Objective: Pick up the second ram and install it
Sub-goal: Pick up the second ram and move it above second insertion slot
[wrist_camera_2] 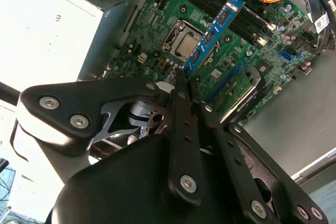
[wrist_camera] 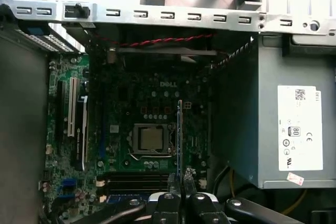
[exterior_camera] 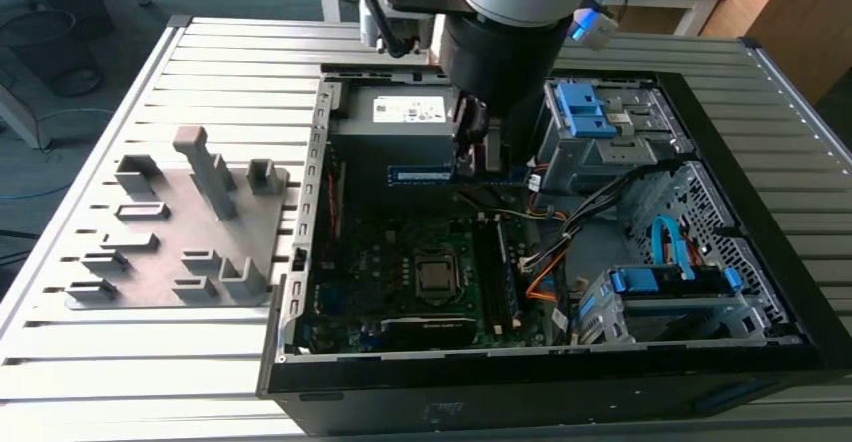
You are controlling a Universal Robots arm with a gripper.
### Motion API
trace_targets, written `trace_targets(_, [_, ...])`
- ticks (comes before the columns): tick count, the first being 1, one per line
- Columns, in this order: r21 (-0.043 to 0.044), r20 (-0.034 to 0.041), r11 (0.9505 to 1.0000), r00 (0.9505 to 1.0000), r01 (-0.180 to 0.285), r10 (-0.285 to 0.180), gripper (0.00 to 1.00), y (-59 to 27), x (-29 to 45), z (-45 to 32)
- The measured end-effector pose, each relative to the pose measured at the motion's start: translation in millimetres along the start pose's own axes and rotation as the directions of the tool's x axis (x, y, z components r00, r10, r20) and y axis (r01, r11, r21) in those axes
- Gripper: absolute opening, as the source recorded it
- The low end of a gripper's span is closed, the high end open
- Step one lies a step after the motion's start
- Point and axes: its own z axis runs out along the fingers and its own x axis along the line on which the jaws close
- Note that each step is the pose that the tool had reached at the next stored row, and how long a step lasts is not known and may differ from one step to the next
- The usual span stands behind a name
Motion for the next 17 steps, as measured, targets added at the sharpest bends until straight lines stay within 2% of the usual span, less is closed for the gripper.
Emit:
trace_targets(9, [0.0001,0.0002,1.0000,1.0000,0.000,0.000,0.14,-1.8,3.5,8.2])
trace_targets(17, [0.0001,0.0002,1.0000,1.0000,0.000,0.000,0.14,-2.0,4.5,11.8])
